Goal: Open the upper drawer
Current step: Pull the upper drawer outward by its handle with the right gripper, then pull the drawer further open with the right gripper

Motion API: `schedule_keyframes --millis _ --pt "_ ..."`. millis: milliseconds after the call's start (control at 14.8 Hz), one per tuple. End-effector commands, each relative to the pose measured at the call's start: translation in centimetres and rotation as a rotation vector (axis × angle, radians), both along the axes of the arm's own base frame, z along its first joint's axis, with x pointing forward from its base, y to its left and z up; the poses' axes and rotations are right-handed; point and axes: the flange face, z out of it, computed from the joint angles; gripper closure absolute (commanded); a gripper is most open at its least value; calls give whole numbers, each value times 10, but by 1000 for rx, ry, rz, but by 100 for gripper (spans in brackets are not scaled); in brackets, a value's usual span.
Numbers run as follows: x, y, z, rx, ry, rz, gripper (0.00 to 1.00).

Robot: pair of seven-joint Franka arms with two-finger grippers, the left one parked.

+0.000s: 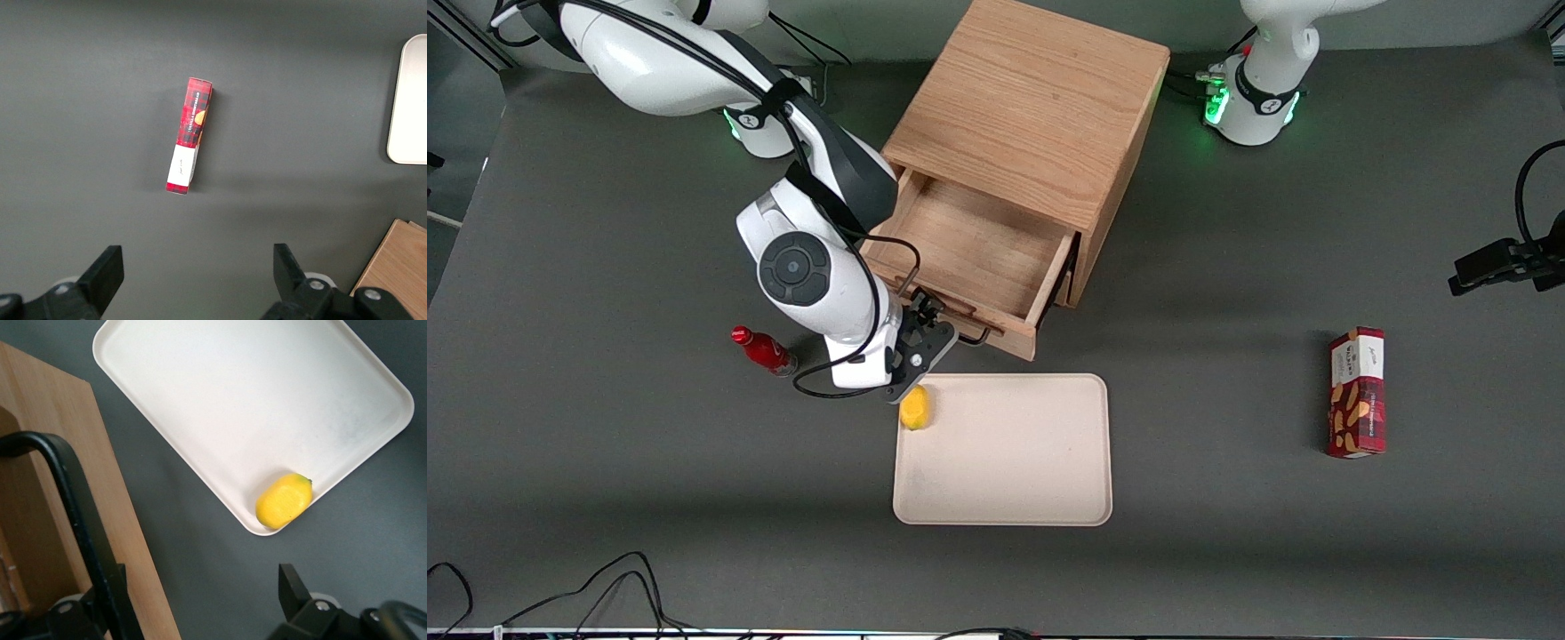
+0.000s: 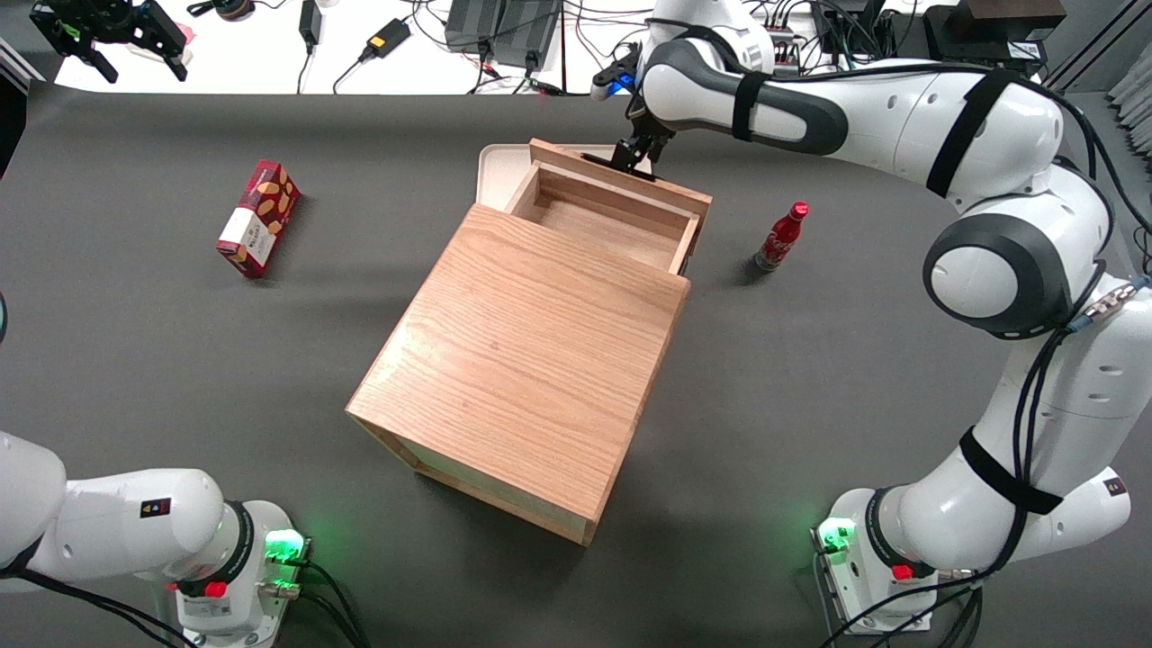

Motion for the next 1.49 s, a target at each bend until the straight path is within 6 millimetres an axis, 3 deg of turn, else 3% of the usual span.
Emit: schedule_keyframes --millis 0,678,1424 --pt "13 -8 -5 0 -4 0 0" --pt "33 -22 4 25 -24 -39 0" --pt "50 -29 -9 68 1 -74 0"
